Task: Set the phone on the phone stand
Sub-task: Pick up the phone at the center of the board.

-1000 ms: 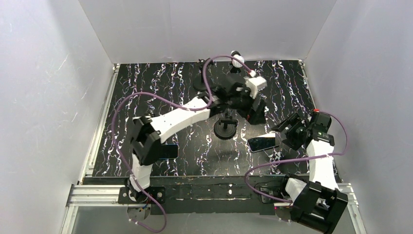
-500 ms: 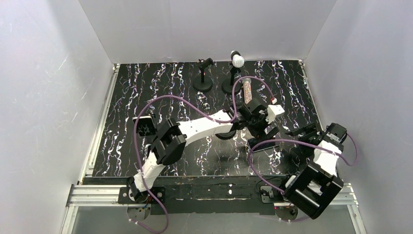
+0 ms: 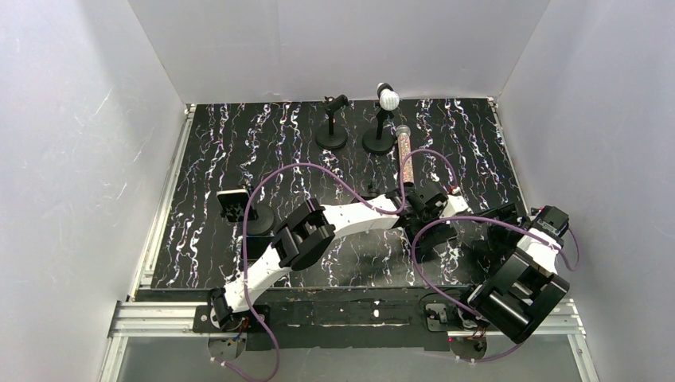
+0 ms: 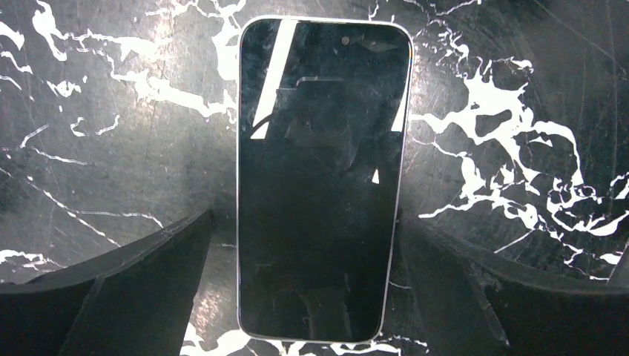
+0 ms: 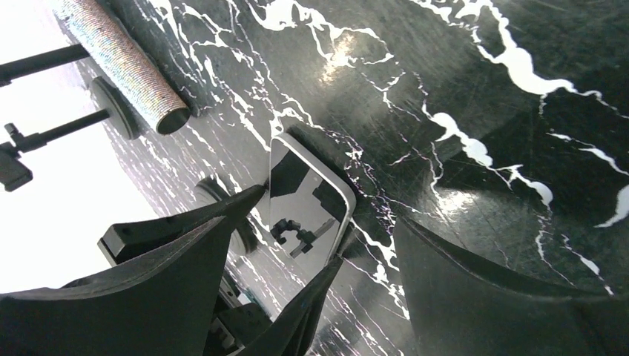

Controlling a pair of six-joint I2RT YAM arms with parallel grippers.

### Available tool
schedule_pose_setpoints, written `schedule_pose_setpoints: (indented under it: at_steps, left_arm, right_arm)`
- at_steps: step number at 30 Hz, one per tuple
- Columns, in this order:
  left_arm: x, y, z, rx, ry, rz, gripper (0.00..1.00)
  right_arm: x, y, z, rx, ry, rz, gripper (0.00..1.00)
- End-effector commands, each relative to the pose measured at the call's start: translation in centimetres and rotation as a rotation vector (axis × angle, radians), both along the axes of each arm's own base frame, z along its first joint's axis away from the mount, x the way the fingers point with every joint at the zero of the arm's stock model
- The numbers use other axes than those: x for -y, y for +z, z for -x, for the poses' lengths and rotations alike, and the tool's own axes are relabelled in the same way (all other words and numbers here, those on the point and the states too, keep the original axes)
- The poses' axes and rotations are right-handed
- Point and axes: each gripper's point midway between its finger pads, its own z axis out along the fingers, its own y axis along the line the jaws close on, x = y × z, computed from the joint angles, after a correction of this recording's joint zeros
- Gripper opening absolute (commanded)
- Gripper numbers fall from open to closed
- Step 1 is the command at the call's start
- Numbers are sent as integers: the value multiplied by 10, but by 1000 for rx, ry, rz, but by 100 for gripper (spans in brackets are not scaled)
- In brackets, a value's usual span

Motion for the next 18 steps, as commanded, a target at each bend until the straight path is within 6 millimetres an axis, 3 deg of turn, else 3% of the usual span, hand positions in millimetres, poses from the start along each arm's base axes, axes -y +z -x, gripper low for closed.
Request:
schedule_pose_setpoints:
  at_steps: [1, 7, 10, 15, 18]
  left_arm:
    - [6, 14, -15, 93, 16, 2, 98]
    - [0, -7, -11, 88, -3, -49, 98]
    - [-4, -13, -2, 57, -39, -62, 90]
    - [-8, -14, 9, 19, -82, -62, 58]
    - [-8, -14, 11, 10, -85, -60, 49]
  right_arm:
    - [-3, 8, -7, 72, 39, -14, 88]
    - [-5, 10, -10, 93, 52, -28, 88]
    - [-6, 10, -10, 100, 56, -35, 88]
    - [-7, 13, -11, 116, 65, -36, 87]
    - [-8, 16, -12, 130, 69, -33, 87]
